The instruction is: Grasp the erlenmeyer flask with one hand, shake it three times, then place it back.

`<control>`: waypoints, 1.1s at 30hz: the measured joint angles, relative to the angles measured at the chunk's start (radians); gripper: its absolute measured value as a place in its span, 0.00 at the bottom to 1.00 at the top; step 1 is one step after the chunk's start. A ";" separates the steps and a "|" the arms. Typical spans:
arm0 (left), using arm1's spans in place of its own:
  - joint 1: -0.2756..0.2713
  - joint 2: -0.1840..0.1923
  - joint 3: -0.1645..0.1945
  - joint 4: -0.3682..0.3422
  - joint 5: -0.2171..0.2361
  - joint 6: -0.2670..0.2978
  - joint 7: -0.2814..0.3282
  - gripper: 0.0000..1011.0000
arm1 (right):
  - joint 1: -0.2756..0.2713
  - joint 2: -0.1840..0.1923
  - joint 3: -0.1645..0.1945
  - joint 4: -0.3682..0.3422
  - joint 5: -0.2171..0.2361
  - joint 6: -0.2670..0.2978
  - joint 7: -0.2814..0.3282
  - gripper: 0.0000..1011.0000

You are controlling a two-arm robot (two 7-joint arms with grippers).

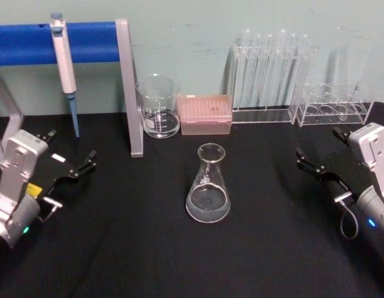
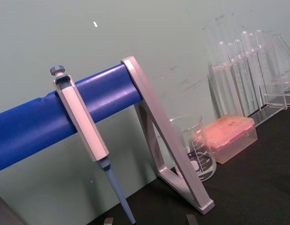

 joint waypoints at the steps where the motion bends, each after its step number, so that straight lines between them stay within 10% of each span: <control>1: 0.000 0.000 0.000 0.000 0.000 0.000 0.000 0.99 | 0.000 0.000 0.000 0.000 0.000 0.000 0.000 0.99; 33: 0.000 0.000 0.000 0.000 0.000 0.000 0.000 0.99 | 0.000 0.000 0.000 0.000 0.000 0.000 0.000 0.99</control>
